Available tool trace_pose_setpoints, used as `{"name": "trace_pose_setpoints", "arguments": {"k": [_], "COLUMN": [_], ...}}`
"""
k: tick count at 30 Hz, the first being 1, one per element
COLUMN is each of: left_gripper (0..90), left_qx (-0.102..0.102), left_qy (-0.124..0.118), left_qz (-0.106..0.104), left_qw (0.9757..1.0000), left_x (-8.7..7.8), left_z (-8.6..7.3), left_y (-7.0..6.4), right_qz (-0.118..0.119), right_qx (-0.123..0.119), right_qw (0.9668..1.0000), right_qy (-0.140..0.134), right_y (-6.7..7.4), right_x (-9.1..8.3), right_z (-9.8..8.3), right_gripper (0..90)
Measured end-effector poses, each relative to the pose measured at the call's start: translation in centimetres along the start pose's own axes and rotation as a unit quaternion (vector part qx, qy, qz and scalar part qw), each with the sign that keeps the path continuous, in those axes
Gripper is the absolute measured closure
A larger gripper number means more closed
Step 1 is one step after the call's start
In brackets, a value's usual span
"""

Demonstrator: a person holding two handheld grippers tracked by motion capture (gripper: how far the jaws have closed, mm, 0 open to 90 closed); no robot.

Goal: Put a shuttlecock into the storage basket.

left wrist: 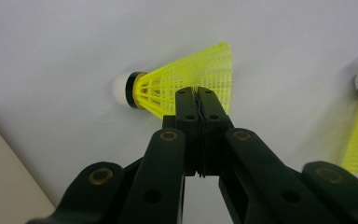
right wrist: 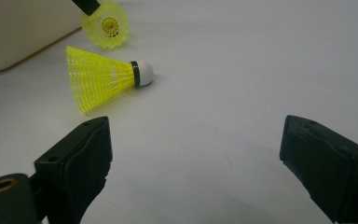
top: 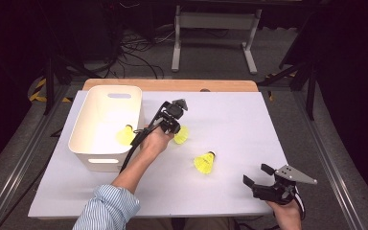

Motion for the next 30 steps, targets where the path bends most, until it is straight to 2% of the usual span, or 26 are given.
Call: {"name": "trace_pose_setpoints", "arguments": {"k": [5, 19, 30], "left_gripper": [89.3, 89.4, 89.4], "left_qx": [0.002, 0.011, 0.013], "left_qy": [-0.010, -0.020, -0.028], "left_qz": [-0.003, -0.019, -0.020], "left_qw": [0.9999, 0.9996, 0.9993], "left_x": [-0.9, -2.9, -4.3], "left_z": [-0.2, -1.1, -1.4], "left_y": [-0.1, -0.8, -0.5], "right_qz": [0.000, -0.002, -0.001], "right_qx": [0.000, 0.001, 0.001], "right_qw": [1.0000, 1.0000, 1.0000], "right_qy": [-0.001, 0.000, 0.001], "right_y": [0.0, 0.1, 0.1], "right_x": [-0.1, 0.0, 0.0], "right_z": [0.0, 0.0, 0.0], "right_gripper": [9.6, 9.7, 9.6]}}
Point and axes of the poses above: each handheld gripper's, and its own axes: x roughly forward along the jaws, z roughly out of its top, y roughly to its left, the point moved 2 cm from there along x, roughly forward along the jaws, and after that the axes turned 13 degrees about -x, right-handed, at the moved point
